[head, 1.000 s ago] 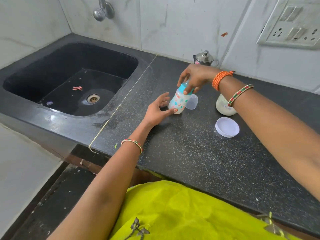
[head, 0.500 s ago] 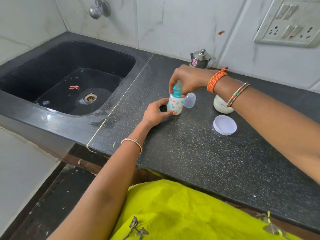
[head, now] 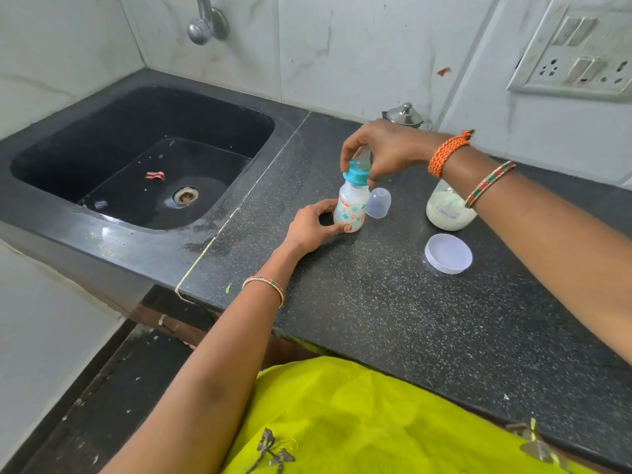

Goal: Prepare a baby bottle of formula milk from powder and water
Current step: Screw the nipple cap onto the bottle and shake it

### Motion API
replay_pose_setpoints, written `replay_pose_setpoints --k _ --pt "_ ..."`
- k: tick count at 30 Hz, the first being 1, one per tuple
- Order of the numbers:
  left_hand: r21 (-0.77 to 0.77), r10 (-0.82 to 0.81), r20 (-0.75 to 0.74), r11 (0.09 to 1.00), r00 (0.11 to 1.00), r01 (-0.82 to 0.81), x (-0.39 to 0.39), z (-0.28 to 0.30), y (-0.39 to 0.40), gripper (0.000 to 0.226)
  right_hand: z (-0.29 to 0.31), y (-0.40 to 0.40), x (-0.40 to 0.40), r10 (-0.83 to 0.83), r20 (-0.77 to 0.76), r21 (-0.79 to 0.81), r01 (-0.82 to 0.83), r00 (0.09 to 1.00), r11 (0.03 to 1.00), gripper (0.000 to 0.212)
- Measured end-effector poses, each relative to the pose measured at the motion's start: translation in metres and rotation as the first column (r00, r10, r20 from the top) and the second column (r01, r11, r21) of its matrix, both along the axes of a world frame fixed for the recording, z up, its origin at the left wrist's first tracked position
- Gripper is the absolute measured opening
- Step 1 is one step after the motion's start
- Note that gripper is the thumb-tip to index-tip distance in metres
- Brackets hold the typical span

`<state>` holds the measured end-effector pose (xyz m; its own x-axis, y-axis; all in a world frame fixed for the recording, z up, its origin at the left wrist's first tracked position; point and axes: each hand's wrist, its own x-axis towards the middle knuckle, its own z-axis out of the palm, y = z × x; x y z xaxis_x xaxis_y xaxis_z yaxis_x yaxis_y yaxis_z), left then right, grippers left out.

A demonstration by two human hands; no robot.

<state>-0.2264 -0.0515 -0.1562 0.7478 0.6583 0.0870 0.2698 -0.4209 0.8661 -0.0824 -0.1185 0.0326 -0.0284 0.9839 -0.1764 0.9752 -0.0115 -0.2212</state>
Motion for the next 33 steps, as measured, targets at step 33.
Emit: replay_pose_setpoints --k 33 --pt "0.011 0.013 0.012 1.0 1.0 -0.013 -0.001 0.0 -0.002 0.055 -0.023 -0.005 -0.001 -0.088 0.005 -0.051 0.088 0.996 0.995 0.068"
